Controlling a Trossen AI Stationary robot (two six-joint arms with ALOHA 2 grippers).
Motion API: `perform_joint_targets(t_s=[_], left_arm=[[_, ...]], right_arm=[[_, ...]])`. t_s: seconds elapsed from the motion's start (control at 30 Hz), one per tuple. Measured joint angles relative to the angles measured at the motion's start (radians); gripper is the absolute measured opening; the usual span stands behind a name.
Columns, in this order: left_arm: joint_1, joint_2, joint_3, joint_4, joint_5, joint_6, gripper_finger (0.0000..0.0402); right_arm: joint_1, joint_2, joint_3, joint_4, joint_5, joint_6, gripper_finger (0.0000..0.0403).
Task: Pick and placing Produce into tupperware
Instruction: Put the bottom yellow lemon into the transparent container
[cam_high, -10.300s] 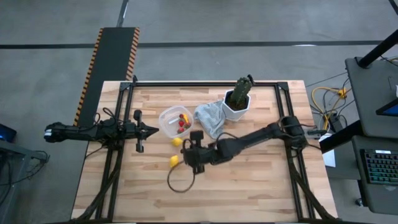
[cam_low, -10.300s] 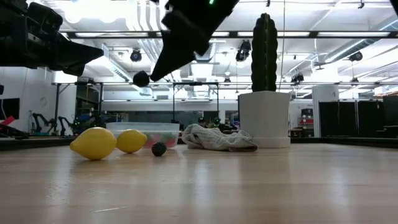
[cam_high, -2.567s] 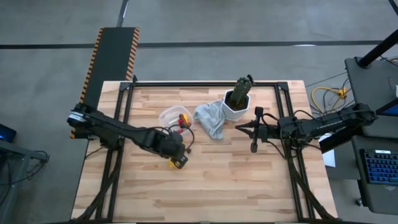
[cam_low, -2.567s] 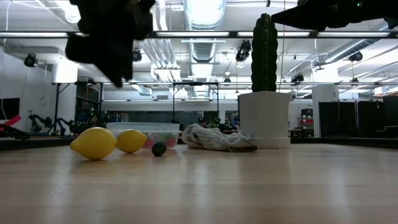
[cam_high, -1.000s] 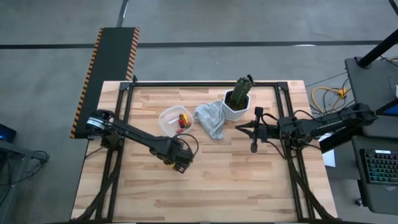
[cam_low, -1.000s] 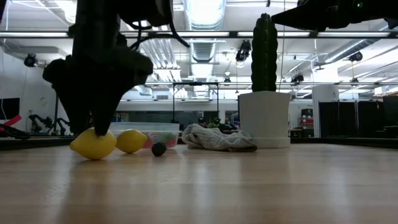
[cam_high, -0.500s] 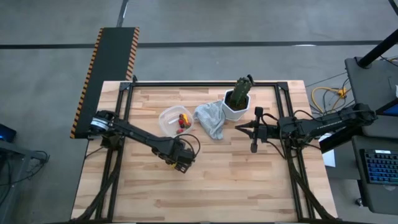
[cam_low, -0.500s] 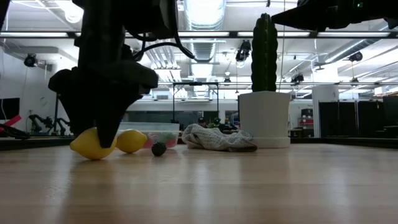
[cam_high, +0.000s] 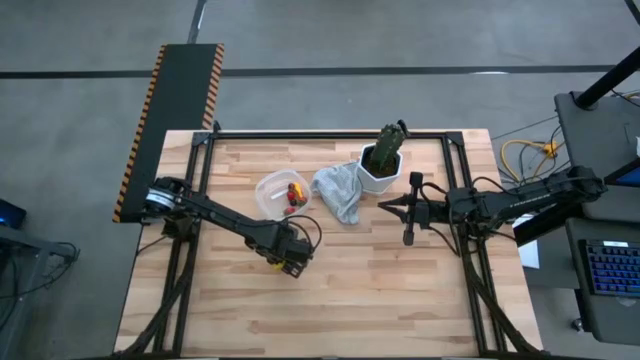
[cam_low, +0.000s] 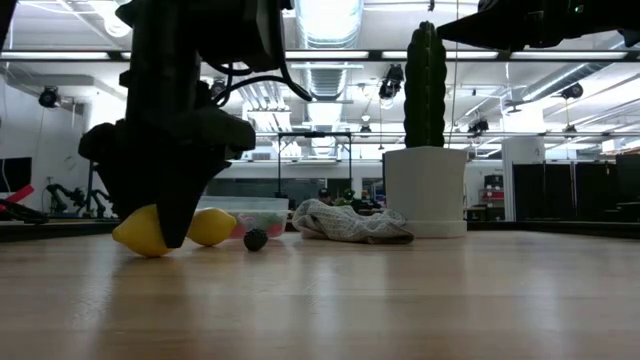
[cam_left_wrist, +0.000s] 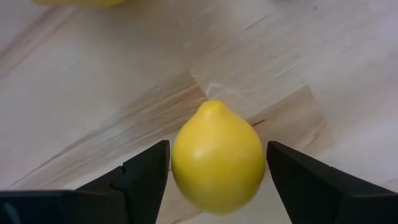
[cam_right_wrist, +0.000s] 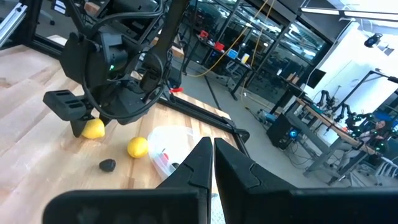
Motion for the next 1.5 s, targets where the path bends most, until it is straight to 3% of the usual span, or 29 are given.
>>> perform_joint_targets(t_s=[0.27,0.53,0.93,1.5], left_arm=[[0.001,0.0,-0.007,-0.001,-0.002,0.006,0.0247],[0.001,0.0,-0.007,-0.002,0.004,0.028,0.0183],[0.001,-0.009,0.006,-0.015,0.038,0.077,0.0183],[0.035,-0.016,0.214,-0.234,-0.007,0.199,0.0183]], right_arm=[[0.0,0.0,0.0,-0.001,0.0,0.0,0.0009],[0.0,0.0,0.0,-0.008,0.0,0.0,0.0009],[0.0,0.0,0.0,-0.008,0.0,-0.003,0.0009],[0.0,0.0,0.0,-0.011,0.016,-0.007,0.0009]])
